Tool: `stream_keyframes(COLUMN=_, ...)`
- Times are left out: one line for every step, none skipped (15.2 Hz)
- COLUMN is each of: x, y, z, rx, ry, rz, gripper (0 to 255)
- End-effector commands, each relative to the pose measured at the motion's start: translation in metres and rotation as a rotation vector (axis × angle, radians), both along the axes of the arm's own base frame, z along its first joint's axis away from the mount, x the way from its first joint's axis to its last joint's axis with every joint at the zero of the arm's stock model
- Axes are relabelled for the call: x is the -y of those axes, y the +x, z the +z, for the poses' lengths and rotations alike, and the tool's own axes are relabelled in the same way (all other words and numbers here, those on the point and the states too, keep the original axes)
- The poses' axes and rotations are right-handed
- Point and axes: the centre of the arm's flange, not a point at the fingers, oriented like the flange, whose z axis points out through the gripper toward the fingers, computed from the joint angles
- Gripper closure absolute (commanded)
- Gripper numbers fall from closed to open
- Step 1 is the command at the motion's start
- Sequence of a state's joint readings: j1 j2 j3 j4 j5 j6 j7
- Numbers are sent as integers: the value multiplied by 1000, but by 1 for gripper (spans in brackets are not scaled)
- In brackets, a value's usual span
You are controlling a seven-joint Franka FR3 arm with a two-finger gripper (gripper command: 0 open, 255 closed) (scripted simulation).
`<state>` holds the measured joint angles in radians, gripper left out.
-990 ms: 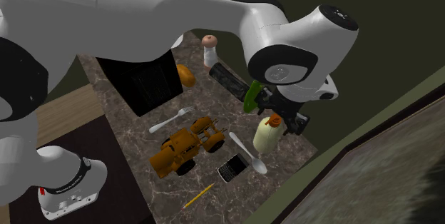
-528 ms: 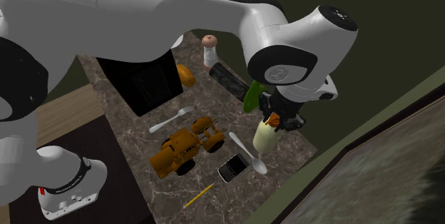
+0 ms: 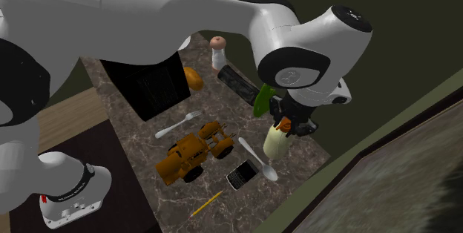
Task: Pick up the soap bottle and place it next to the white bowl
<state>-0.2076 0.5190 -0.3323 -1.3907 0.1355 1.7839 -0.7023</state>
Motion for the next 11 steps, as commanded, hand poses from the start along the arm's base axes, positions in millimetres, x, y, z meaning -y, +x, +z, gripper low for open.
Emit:
stream_keyframes(x=0, y=0, z=5, rx=0, ry=0, rz=0, gripper=255)
stream_keyframes(x=0, y=0, z=10, rx=0, ry=0, rz=0, gripper=255)
stream_keyframes(x=0, y=0, z=16, rx=0, ry=0, rz=0, gripper=255)
stream_keyframes(x=0, y=0, z=21, rx=0, ry=0, rz=0, gripper=255)
stream_keyframes(x=0, y=0, z=26, rx=0, ry=0, rz=0, gripper=255)
stream_keyframes(x=0, y=0, z=32, rx=0, ry=0, rz=0, gripper=255)
stream_keyframes(x=0, y=0, z=37, rx=0, ry=0, rz=0, gripper=255)
stream_keyframes(x=0, y=0, z=42, rx=0, ry=0, rz=0, gripper=255)
stream_keyframes(x=0, y=0, z=47, rx=0, ry=0, rz=0, gripper=255)
stream_keyframes(x=0, y=0, z=53, rx=0, ry=0, rz=0, gripper=255)
stream_keyframes(x=0, y=0, z=58, rx=0, ry=0, rz=0, gripper=255)
